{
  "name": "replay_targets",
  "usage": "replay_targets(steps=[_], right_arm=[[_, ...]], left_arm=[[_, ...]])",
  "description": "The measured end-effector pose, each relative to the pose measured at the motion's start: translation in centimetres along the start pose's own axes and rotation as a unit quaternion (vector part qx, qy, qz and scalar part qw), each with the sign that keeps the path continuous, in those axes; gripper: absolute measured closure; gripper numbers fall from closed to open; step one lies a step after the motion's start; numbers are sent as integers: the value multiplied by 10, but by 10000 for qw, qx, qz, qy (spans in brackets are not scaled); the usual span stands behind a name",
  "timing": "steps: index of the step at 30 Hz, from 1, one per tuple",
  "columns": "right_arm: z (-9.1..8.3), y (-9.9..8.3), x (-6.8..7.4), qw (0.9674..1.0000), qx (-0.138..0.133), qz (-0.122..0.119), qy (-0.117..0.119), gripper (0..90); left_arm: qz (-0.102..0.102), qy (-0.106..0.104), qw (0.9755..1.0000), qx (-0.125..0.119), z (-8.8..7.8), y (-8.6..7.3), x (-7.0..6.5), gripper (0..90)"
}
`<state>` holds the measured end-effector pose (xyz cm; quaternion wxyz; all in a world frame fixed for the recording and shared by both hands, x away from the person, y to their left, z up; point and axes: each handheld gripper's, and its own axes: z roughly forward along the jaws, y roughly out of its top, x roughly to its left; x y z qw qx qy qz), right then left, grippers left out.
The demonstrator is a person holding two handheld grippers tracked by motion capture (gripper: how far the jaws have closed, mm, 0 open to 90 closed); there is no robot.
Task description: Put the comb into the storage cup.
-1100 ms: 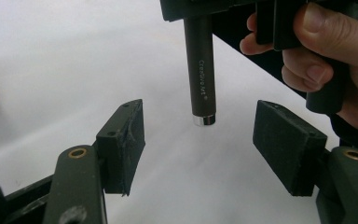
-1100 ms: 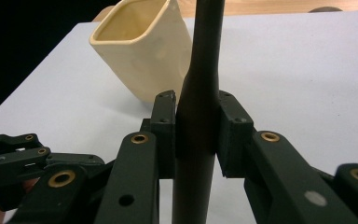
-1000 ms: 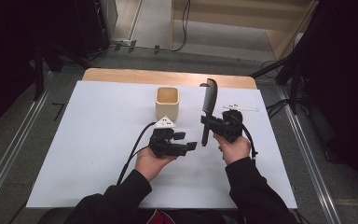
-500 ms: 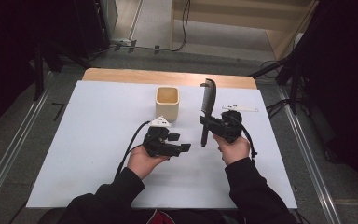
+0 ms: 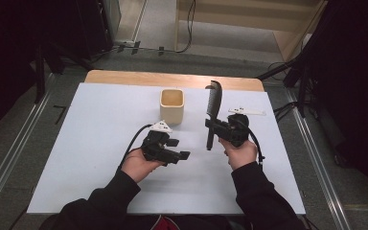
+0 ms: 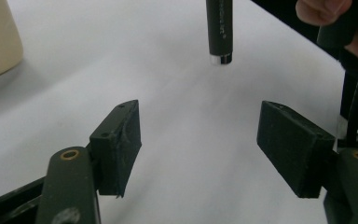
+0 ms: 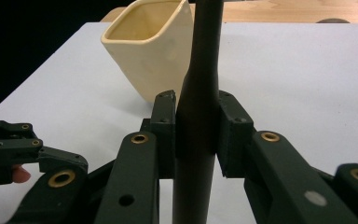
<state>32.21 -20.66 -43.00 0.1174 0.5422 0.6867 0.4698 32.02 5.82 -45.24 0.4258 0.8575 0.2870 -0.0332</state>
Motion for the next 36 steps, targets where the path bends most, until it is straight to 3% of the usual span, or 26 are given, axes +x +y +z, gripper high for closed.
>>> replay_targets(steps=[14, 36], right_arm=[[-1, 0, 0, 10000, -34, -34, 56, 699], [-3, 0, 1, 9999, -107, -80, 105, 699]], left_arm=[[329, 10, 9993, 191, -21, -12, 12, 306], [371, 174, 9990, 169, -50, -30, 21, 286]])
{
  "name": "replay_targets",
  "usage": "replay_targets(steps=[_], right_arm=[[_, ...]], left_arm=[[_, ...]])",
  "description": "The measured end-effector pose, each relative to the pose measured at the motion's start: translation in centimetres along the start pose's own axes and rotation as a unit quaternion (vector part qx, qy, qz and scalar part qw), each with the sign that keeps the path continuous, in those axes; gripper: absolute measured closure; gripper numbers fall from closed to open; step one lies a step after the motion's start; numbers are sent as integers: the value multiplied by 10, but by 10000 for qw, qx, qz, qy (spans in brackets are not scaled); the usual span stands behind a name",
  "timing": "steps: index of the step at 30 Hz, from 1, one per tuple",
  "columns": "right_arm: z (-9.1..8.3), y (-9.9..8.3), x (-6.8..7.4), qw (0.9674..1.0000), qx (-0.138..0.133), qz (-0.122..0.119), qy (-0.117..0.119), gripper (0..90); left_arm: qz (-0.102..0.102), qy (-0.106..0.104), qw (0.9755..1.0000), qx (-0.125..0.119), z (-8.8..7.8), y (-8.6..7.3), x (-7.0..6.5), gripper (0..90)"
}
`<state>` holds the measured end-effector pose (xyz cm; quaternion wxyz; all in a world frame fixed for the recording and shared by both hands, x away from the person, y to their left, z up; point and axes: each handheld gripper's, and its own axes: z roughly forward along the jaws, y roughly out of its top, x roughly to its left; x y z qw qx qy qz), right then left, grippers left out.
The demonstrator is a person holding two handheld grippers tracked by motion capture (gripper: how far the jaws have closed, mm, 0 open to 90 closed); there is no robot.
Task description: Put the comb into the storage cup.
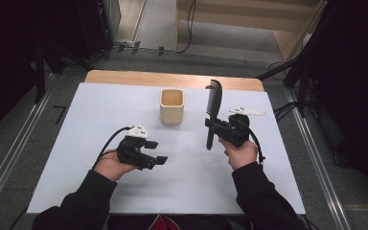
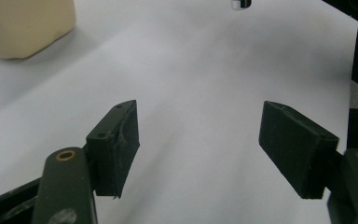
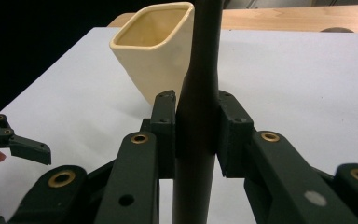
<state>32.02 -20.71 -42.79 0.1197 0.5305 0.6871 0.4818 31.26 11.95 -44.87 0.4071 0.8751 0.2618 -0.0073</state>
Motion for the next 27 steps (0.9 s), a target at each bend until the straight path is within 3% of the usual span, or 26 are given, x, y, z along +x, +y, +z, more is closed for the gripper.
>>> replay_targets(steps=[15, 27], right_arm=[[2, 2, 3, 10000, -18, -56, 49, 699], [6, 6, 8, 9999, -18, -111, 122, 699]], left_arm=[[-119, 165, 9998, 4, -17, -17, 5, 285], [-377, 303, 9988, -83, -31, -29, 11, 272]])
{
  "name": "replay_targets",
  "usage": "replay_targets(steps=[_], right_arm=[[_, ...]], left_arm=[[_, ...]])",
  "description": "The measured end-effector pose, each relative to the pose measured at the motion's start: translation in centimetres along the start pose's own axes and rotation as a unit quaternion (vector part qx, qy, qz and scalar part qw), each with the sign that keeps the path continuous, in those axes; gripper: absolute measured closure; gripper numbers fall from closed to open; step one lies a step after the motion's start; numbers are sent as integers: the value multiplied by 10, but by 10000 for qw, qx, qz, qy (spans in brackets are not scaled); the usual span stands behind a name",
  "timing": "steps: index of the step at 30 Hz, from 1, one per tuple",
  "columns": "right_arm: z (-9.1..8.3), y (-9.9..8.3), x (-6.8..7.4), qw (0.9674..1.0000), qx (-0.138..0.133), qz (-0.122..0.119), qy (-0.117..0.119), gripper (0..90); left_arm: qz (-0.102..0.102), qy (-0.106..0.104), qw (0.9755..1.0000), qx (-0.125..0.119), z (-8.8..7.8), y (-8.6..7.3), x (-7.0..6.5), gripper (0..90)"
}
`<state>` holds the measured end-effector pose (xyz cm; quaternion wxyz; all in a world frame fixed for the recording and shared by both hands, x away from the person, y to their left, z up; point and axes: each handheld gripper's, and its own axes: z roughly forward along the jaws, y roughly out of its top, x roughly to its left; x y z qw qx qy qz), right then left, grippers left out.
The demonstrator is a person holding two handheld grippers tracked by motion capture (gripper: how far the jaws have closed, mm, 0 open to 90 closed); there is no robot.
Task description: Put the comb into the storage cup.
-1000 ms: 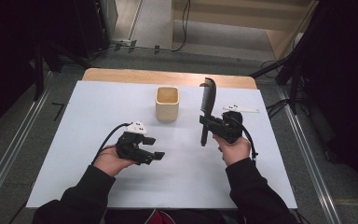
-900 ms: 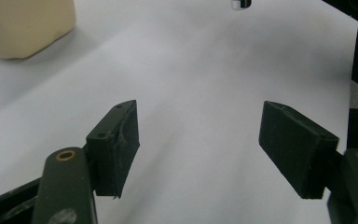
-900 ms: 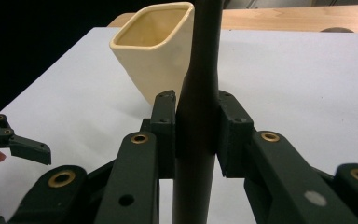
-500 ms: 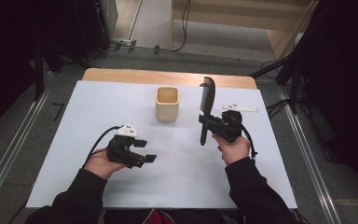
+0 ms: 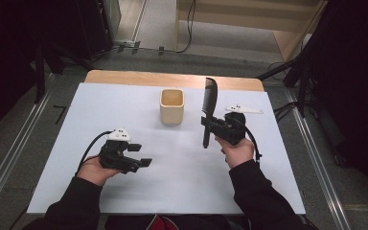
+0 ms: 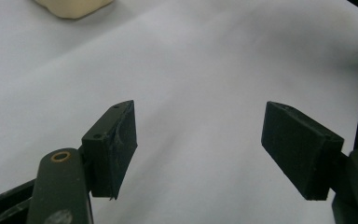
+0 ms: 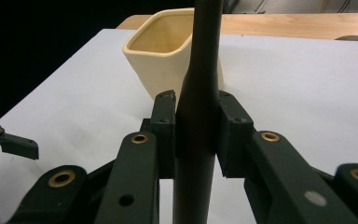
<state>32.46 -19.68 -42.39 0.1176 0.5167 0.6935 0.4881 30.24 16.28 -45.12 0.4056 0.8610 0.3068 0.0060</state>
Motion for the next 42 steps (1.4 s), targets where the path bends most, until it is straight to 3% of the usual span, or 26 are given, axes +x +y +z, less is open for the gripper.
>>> replay_targets(steps=[19, 42], right_arm=[[6, 4, 7, 9999, 0, -86, 72, 700], [13, 25, 20, 9998, -145, -126, 106, 699]], left_arm=[[-328, 225, 9992, -71, -16, -15, 8, 272], [-432, 282, 9986, -114, -18, -18, 13, 271]])
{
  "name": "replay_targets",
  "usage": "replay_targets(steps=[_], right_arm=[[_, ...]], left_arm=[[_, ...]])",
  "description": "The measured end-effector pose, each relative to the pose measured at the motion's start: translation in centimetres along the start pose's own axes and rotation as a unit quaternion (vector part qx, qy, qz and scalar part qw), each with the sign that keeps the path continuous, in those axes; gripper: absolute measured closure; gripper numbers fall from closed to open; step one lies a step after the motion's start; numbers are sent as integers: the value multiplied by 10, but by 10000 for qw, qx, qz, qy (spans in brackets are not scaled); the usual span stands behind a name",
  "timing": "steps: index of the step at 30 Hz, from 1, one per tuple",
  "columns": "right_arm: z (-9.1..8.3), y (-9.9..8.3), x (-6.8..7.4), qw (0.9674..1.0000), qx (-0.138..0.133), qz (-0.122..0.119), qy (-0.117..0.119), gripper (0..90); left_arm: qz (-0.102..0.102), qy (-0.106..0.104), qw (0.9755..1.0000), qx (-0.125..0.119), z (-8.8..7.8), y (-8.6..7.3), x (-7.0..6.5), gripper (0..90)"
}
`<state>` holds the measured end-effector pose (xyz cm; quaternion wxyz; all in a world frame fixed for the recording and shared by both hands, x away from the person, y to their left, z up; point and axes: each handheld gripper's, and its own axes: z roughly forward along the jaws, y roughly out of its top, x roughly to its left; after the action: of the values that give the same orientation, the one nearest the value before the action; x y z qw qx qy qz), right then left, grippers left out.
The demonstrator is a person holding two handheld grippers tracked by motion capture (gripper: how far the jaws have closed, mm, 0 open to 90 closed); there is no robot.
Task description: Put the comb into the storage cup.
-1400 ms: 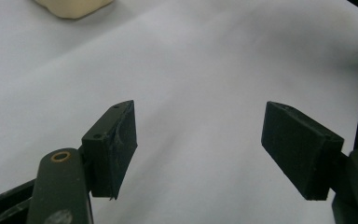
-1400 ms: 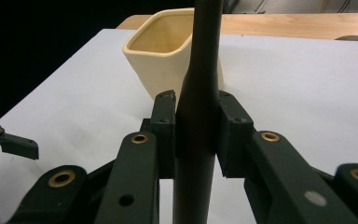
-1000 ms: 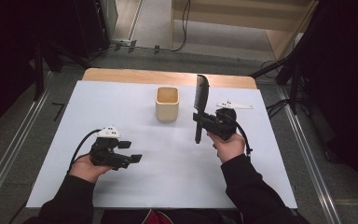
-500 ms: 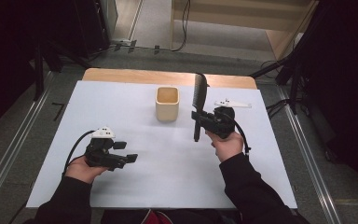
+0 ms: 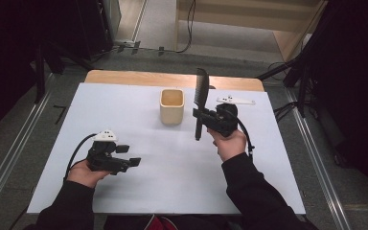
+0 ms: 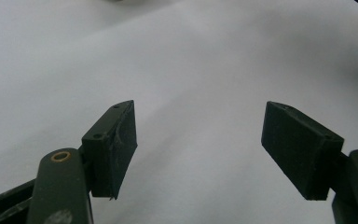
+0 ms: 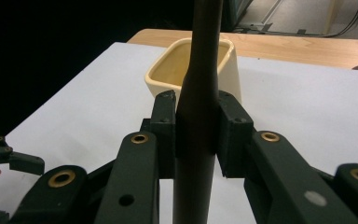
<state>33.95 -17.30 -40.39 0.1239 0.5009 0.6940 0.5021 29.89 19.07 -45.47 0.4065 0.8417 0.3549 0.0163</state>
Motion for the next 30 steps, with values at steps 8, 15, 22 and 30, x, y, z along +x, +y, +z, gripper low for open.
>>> replay_targets(steps=[8, 15, 22, 30], right_arm=[[6, 8, 8, 9999, 12, -101, -19, 699], [9, 15, 10, 9999, -40, -93, -53, 699], [13, 24, 13, 9999, -75, -119, -78, 699], [18, 36, 17, 9998, -123, -139, -72, 699]], left_arm=[[-26, 33, 10000, 38, 0, 0, 1, 271], [-39, 22, 10000, 60, 1, 0, 1, 271], [-47, 12, 10000, 64, 1, 0, 1, 271], [-61, 20, 10000, 69, 2, 0, 1, 272]])
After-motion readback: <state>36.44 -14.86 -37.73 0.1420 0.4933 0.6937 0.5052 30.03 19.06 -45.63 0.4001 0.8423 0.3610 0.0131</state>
